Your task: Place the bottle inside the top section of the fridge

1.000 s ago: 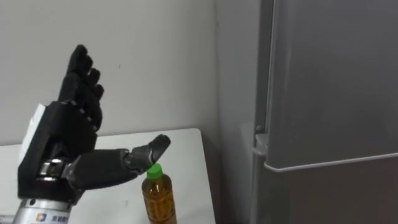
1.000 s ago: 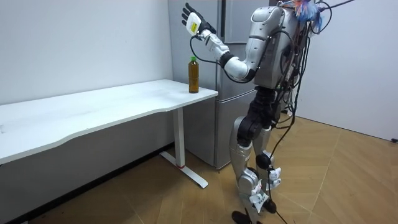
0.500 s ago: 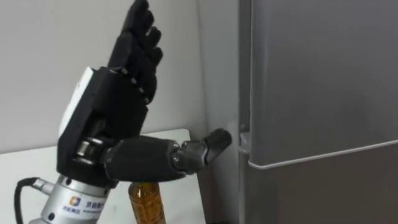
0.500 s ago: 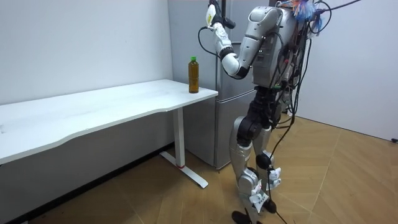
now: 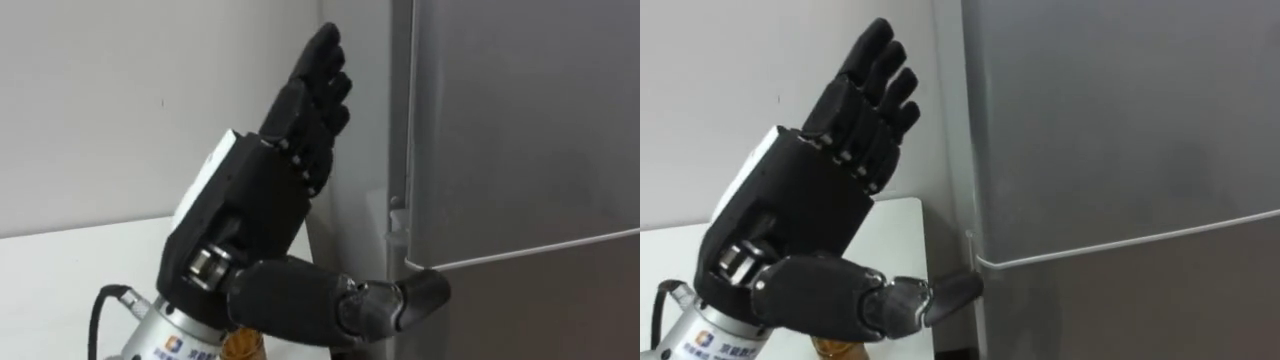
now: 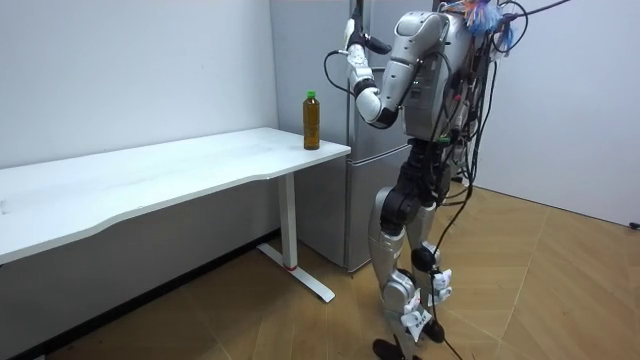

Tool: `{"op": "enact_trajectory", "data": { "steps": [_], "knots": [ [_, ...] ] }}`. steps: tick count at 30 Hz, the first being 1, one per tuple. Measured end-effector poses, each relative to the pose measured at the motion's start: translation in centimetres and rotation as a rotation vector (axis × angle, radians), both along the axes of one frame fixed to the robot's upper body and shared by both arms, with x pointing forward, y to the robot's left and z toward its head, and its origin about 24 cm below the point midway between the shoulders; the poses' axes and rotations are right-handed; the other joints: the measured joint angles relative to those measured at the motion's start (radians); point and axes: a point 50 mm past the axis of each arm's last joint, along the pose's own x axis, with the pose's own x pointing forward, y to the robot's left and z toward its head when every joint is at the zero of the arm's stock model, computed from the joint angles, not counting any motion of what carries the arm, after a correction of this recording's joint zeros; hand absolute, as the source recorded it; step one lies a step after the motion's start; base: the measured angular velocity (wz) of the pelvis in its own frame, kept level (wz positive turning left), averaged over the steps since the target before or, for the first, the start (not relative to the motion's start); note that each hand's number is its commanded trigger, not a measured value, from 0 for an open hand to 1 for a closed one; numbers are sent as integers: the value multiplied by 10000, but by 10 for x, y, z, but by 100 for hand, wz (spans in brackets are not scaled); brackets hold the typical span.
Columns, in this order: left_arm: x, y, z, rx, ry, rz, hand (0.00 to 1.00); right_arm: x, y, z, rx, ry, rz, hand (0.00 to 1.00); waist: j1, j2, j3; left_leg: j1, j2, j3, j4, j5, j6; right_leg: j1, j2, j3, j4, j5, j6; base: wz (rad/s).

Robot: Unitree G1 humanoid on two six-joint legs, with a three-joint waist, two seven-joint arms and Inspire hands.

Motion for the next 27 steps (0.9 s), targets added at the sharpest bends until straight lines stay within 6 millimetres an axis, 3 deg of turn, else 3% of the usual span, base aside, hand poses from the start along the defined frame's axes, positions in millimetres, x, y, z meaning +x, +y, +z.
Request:
{"op": "enact_trajectory", "data": {
  "steps": [5, 19, 24, 25, 26, 27],
  "knots": [
    [-2, -7, -3, 287, 140, -414, 0, 4, -3, 1, -107, -68, 172, 0, -191, 177, 6, 25, 12, 7, -47, 2, -4, -18, 8, -5, -2, 0, 0, 0],
    [-2, -12, -9, -23, 725, -1100, 0, 6, -1, 1, -228, -30, 483, 0, -136, 43, -8, 16, 7, 133, 5, 6, -1, -122, -20, 14, -19, -2, 3, 0],
    [6, -16, -28, 287, 1634, -1237, 0, 6, -1, 1, -212, -7, 559, 0, -123, -29, -36, 28, 8, 156, 29, 7, -2, -93, -19, 29, -11, -2, 2, -1],
    [6, -17, -31, 315, 1806, -1248, 10, 6, 0, 1, -209, -1, 612, 0, -120, -45, -37, 6, 10, 165, 29, 8, -2, -85, -16, 44, 5, -2, 2, 0],
    [6, -16, -33, 345, 1894, -1252, 63, 6, 0, 1, -207, 9, 635, 0, -121, -70, -35, -3, 12, 166, 29, 9, -2, -89, -15, 46, 8, -2, 2, 0],
    [6, -16, -34, 376, 1941, -1263, 90, 6, 0, 1, -207, 17, 664, 0, -121, -82, -39, -2, 13, 167, 29, 9, -2, -86, -16, 46, 10, -2, 2, 0]
  ]
}}
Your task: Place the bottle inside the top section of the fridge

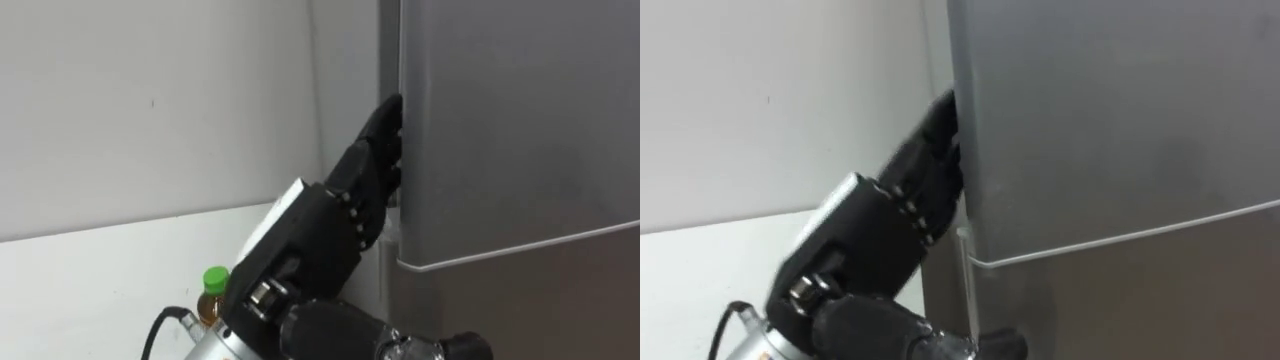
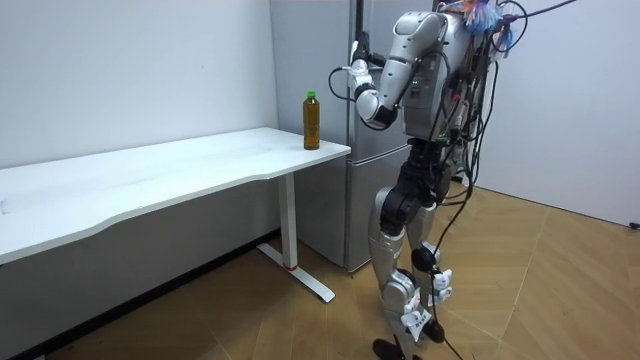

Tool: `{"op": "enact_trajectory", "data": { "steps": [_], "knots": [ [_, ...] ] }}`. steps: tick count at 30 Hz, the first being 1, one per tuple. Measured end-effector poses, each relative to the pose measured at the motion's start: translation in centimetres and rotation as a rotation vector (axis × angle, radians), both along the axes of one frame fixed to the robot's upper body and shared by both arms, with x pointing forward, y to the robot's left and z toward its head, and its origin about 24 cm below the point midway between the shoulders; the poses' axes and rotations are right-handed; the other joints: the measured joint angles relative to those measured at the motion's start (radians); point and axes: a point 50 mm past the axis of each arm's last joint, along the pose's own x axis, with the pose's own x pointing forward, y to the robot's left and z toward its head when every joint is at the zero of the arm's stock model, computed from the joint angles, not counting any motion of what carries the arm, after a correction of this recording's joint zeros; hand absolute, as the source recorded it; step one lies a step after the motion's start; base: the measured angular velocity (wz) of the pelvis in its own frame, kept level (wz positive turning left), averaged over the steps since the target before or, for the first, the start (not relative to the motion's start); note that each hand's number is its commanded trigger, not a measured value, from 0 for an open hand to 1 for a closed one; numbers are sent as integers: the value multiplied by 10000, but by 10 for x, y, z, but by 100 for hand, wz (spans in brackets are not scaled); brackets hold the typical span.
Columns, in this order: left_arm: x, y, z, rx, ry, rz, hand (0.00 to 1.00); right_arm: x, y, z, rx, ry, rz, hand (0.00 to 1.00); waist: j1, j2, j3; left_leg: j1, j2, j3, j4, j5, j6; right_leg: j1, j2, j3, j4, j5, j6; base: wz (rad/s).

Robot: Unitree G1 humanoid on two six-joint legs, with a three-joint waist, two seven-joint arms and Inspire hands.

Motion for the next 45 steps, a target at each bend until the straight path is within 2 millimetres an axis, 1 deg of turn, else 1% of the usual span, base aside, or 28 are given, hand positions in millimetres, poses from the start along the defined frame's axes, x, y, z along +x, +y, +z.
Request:
{"op": "enact_trajectory", "data": {
  "steps": [1, 5, 8, 10, 14, 17, 25, 26, 28, 29, 32, 37, 41, 45],
  "knots": [
    [0, 0, -2, 65, 85, -43, 100, 0, 0, 0, 3, 2, 53, 0, 0, -27, -6, 7, 2, 0, 0, 0, 0, 8, 0, -1, 7, 0, 0, 0],
    [2, 4, -7, -18, 348, 79, 100, 0, 1, 0, 42, 27, 57, 0, 8, -112, -15, 7, 4, 12, 12, 0, 0, 16, -4, 5, 12, 1, -1, 1],
    [5, 7, -10, -113, 569, 311, 100, 0, 1, 0, 64, 87, 96, 0, 25, -128, -13, 0, 5, 46, 12, 0, 0, 16, -15, -29, 12, 2, 0, 0],
    [5, 6, -10, -99, 598, 274, 100, 0, 1, 0, 66, 84, 97, 0, 25, -128, -13, -12, 5, 68, 12, 0, 1, 9, -17, -32, 12, 2, 0, 0],
    [2, -2, -13, 38, 741, -154, 100, 0, 1, 0, 64, 73, 95, 0, 1, -111, -22, -9, 41, 277, 10, 0, 0, -8, -10, -14, 10, 2, 0, -5],
    [0, -8, -17, 261, 913, -645, 100, 0, 1, 0, 52, 61, 95, 0, -8, -82, -38, -8, 48, 295, 10, 0, 0, -13, -6, -5, 10, 2, 0, 0],
    [-1, -10, -17, 359, 857, -967, 100, 0, 1, 0, 45, 39, 93, 0, -14, -79, -39, 23, 55, 313, 8, -1, 0, -4, -6, 5, 54, 5, -5, 0],
    [-1, -10, -17, 366, 846, -993, 96, 0, 1, 0, 44, 42, 92, 0, -14, -78, -37, 44, 57, 321, 2, -1, 0, 6, -4, 16, 55, 5, -5, 0],
    [-1, -10, -17, 372, 843, -1008, 82, 0, 1, 0, 36, 44, 100, 0, -7, -60, -26, 66, 65, 350, -10, -2, -1, 15, 6, 96, 73, 5, -5, -5],
    [-2, -10, -17, 377, 837, -1024, 58, 0, 1, 0, 30, 39, 99, 0, -6, -39, -11, 67, 76, 387, -25, -3, -1, 8, 12, 122, 111, 5, -5, -7],
    [-2, -11, -17, 411, 809, -1151, 0, 1, 1, 0, 27, 20, 102, 0, -22, -11, 6, 82, 95, 435, -40, -5, -3, -2, 22, 150, 147, 5, -5, -5],
    [-1, -11, -20, 467, 889, -1243, 0, 2, 1, 0, 0, -22, 111, 0, -37, -2, 12, 86, 116, 491, -69, -6, -6, -23, 42, 194, 155, 11, -15, -1],
    [-1, -11, -21, 555, 904, -1316, 0, 3, 1, 0, -35, -51, 116, 0, -127, 25, 14, 50, 126, 552, -68, -7, -8, -87, 52, 200, 150, 16, -23, -3],
    [-2, -12, -21, 580, 884, -1378, 0, 4, 1, 1, -31, -97, 118, 0, -233, 57, -4, 47, 130, 591, -80, -7, -8, -149, 59, 234, 155, 16, -23, -2]
  ]
}}
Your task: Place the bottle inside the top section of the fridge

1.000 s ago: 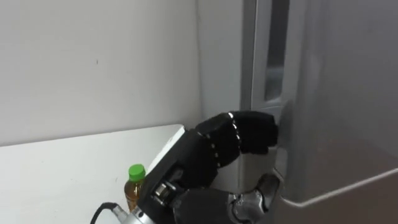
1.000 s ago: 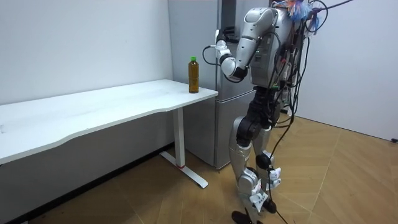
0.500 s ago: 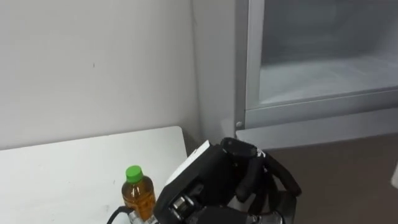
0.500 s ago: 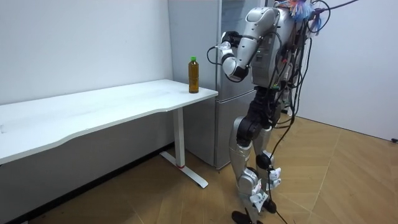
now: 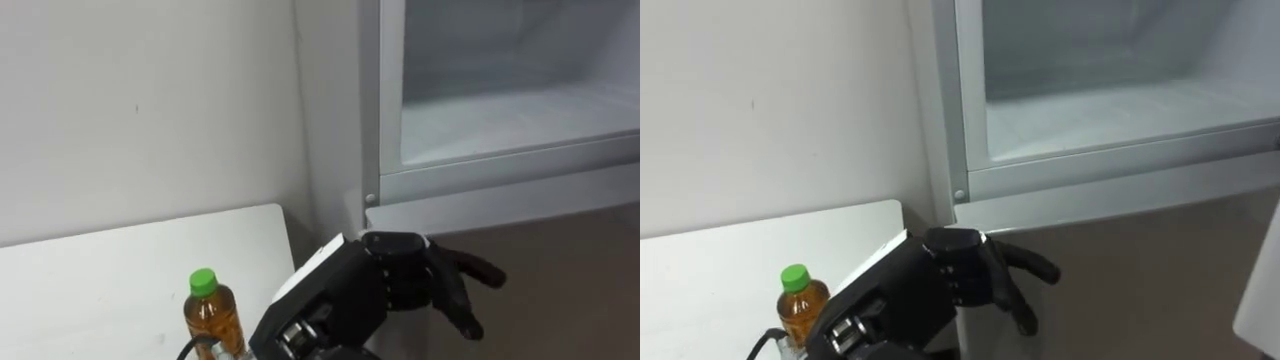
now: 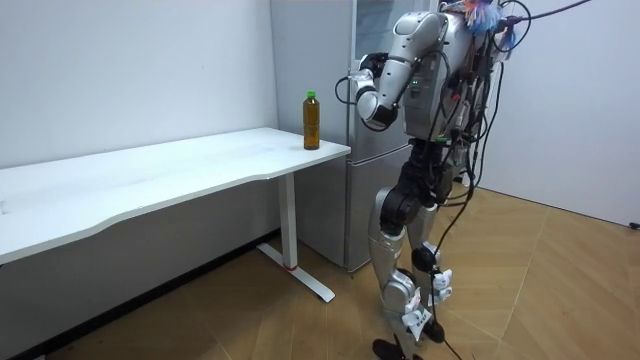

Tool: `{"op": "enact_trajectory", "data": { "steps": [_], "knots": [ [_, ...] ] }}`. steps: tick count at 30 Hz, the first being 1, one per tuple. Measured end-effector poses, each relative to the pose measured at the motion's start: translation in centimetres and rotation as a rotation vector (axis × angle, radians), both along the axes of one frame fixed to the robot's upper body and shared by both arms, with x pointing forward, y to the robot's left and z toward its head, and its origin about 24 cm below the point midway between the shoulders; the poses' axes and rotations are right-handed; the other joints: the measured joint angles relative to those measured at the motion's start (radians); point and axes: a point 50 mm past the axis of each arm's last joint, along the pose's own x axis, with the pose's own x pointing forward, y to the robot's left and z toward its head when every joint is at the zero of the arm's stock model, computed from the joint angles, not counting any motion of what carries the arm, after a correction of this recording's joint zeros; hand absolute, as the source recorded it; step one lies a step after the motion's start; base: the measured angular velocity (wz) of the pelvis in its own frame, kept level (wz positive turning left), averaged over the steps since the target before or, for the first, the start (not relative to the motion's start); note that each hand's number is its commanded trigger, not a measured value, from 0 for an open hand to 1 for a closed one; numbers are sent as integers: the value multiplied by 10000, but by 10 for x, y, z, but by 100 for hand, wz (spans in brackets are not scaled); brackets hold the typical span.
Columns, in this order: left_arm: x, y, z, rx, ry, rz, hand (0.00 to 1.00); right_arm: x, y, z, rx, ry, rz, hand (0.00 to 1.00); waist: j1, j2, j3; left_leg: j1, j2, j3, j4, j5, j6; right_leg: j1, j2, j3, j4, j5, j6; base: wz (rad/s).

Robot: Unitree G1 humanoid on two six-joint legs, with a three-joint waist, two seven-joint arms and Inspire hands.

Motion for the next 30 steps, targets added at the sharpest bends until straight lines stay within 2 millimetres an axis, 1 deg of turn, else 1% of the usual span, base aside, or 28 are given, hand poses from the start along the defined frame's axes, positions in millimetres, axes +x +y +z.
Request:
{"op": "enact_trajectory", "data": {
  "steps": [3, 7, 13, 15, 16, 19, 21, 22, 24, 25, 26, 30],
  "knots": [
    [-2, -3, -1, 53, 35, -122, 0, 0, 0, 0, 49, -31, -164, 0, -32, 8, -5, 38, 15, 160, 2, 2, -2, -7, 0, 48, -3, 0, 0, -7],
    [-3, -6, -2, 61, 94, -262, 0, -2, 1, 0, 156, -94, -387, 0, -77, 4, -3, 49, 41, 509, -6, 2, -2, -52, -4, 155, -4, 0, 0, -8],
    [-4, -8, -2, 64, 70, -398, 0, -4, 1, 0, 279, -159, -674, 0, -100, 40, 2, 174, 102, 804, -171, 0, -4, -182, 35, 295, 17, 50, -20, -11],
    [-4, -9, -2, 63, 55, -450, 0, -3, 0, 0, 275, -189, -643, 0, -184, 70, 6, 178, 108, 817, -171, -6, -12, -181, 49, 365, 17, 61, -18, -7],
    [-4, -10, 0, 77, -23, -511, 0, -2, 0, 0, 271, -214, -636, 0, -273, 99, 22, 141, 108, 817, -180, -7, -11, -185, 70, 486, 16, 69, -9, -7],
    [-2, -13, 7, 34, -313, -639, 0, -1, -2, 1, 197, -252, -590, 0, -364, 232, 16, 186, 134, 1056, -284, -7, -13, -237, 130, 779, 10, 101, -9, -20],
    [-1, -17, 11, 34, -533, -802, 0, -1, -4, 2, 209, -277, -557, 0, -638, 272, -3, 212, 144, 1090, -276, -20, -34, -279, 144, 821, 5, 101, -10, -14],
    [-1, -19, 13, 38, -605, -883, 0, -1, -5, 2, 202, -281, -552, 0, -669, 287, -15, 203, 146, 1111, -271, -23, -38, -358, 147, 830, 10, 101, -10, -13],
    [-2, -27, 19, 104, -897, -1322, 0, -2, -8, 3, 106, -246, -552, 0, -692, 322, -18, 179, 167, 1323, -276, -24, -40, -418, 157, 900, 14, 116, -23, -22],
    [-3, -29, 20, 116, -953, -1404, 0, -3, -9, 3, 93, -225, -553, 0, -706, 322, -18, 189, 171, 1340, -276, -24, -41, -421, 164, 943, 14, 117, -23, -21],
    [-3, -31, 22, 153, -1067, -1552, 0, -4, -10, 3, 75, -192, -552, 0, -750, 334, -25, 209, 184, 1456, -277, -27, -46, -490, 182, 1084, 19, 118, -26, -18],
    [-4, -34, 25, 193, -1265, -1762, 0, -5, -11, 3, 54, -159, -564, 0, -939, 371, -28, 218, 214, 1700, -196, -33, -56, -548, 205, 1236, 24, 138, -42, -21]
  ]
}}
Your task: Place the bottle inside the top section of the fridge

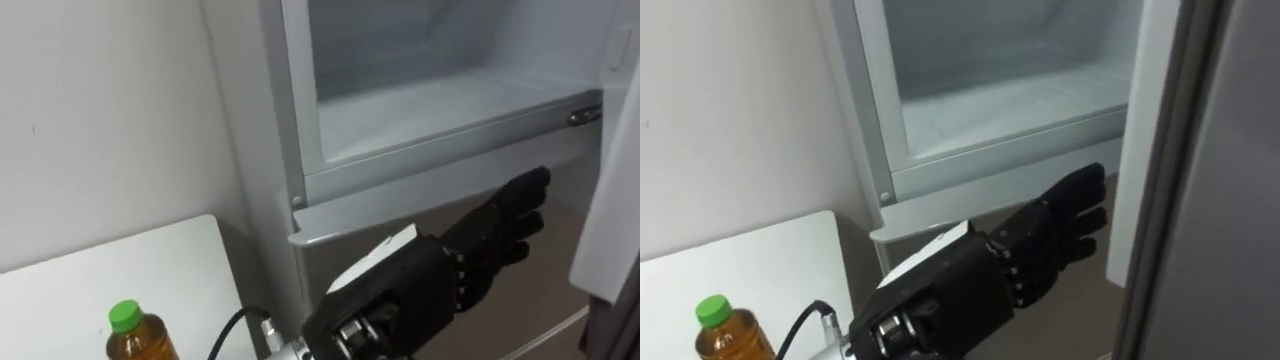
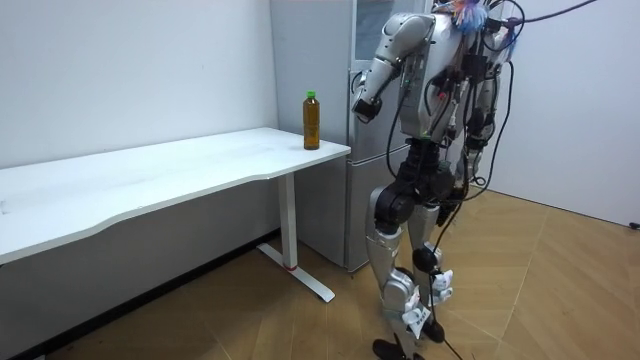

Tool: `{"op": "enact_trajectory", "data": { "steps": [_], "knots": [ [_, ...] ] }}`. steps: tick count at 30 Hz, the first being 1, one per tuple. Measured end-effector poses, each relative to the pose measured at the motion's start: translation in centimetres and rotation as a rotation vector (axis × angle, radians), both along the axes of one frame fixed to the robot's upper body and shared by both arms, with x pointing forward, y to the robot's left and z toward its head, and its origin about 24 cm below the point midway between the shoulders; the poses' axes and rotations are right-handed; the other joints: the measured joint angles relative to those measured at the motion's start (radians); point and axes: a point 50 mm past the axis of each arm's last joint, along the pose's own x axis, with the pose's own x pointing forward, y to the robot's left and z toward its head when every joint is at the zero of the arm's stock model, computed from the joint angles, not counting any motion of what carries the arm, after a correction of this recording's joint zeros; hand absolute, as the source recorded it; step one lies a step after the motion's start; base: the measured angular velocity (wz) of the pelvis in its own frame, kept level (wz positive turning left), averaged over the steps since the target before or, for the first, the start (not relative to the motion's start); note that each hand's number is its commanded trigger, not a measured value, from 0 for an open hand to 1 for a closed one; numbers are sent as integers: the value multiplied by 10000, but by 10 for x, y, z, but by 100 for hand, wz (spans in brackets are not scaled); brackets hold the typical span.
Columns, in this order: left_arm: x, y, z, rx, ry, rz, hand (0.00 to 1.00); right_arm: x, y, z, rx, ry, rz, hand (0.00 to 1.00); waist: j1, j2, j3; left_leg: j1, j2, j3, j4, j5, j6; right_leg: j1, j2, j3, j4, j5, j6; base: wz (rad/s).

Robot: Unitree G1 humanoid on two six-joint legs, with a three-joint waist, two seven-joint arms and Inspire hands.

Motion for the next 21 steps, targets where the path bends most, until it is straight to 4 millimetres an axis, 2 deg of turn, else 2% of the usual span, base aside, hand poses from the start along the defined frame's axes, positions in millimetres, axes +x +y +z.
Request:
{"op": "enact_trajectory", "data": {
  "steps": [2, 5, 8, 10, 13, 15, 19, 21],
  "knots": [
    [-1, -3, 2, 21, -80, -154, 0, -2, -1, 0, -29, 40, -30, 0, -36, 17, 11, 4, 24, 178, 127, -7, -9, 4, 5, 129, -9, 8, -8, -20],
    [-1, -5, 3, 26, -174, -280, 0, -2, -3, 1, -92, 67, -26, 0, -118, 98, 60, -5, 40, 203, 137, -41, -50, -34, 30, 194, -75, 3, -3, -4],
    [-1, -7, 7, 27, -316, -363, 0, -3, -7, 2, -173, 89, -77, 0, -117, 287, 90, -6, 147, 246, 135, -228, -96, -69, 175, 343, -112, 18, -2, -9],
    [0, -8, 9, 42, -443, -428, 0, -1, -7, 2, -198, 60, -34, 0, -157, 339, 101, -25, 160, 421, 134, -228, -96, -188, 175, 402, -7, 19, -2, -18],
    [-2, -14, 13, 127, -657, -734, 0, -4, -10, 3, -260, 133, -57, 0, -268, 355, 101, -43, 157, 457, 132, -228, -96, -228, 170, 439, -16, 20, -1, -10],
    [-3, -17, 16, 168, -821, -907, 0, -4, -12, 3, -330, 126, -38, 0, -323, 395, 74, -152, 156, 499, 143, -227, -97, -356, 178, 544, -10, 21, 0, -11],
    [-4, -22, 19, 223, -987, -1091, 0, -5, -17, 5, -520, 181, -56, 0, -516, 415, 61, -156, 222, 981, 355, -226, -98, -397, 209, 869, 0, 51, -23, -28],
    [-4, -22, 21, 259, -1075, -1124, 0, -6, -17, 5, -590, 239, -85, 0, -536, 415, 61, -161, 256, 1004, 443, -226, -98, -454, 243, 993, 19, 71, -51, -39]
  ]
}}
